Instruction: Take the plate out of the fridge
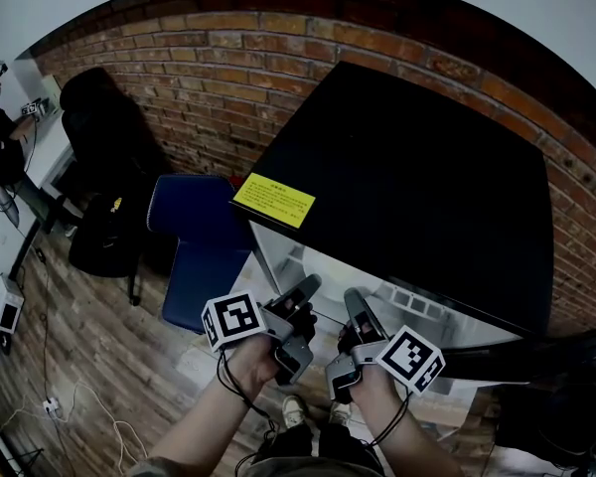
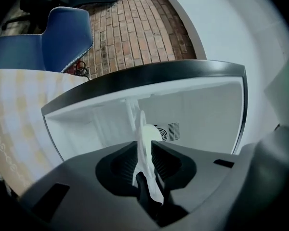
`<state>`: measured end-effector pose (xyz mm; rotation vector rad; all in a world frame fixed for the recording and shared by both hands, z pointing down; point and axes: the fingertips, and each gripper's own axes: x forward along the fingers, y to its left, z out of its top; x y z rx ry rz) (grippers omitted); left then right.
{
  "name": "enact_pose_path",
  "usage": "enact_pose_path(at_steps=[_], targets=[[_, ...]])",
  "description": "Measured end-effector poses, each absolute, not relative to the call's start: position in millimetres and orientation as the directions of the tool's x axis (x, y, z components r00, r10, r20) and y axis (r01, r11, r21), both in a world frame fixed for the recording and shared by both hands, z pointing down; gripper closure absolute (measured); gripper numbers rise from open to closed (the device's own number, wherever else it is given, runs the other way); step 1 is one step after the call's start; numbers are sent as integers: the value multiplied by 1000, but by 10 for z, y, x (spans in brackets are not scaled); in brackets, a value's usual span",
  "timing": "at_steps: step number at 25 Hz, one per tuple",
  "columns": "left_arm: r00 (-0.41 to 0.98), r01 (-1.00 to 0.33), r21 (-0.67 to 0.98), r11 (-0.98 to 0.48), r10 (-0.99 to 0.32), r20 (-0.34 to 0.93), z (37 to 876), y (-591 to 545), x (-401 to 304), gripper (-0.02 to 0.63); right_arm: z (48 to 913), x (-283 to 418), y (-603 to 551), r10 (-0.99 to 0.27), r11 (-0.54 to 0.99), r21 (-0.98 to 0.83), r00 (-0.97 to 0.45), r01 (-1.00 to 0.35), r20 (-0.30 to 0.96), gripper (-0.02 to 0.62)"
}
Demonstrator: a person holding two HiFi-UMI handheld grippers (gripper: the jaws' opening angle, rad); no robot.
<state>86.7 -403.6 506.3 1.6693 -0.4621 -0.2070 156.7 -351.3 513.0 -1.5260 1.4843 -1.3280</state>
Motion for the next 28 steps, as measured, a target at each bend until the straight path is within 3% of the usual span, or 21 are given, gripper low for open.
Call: enact_pose_path(at_steps=[3,13,28], targets=[[900,-171,983,-64,-415,129,5086,-4049,875,540,5165,1550,-3542,-963,-180,-936,-141,-301,230,442],[903,-138,990,-24,-413,116,5096,-4046,928,571,5116,1526,-3611,-971,-156,-965,-144,-212,189,537],[902,-132,991,2,-415,121,5074,-3774,847,578,5091,1462,-3358,-959,-204,-966,-165,-159,230,557]])
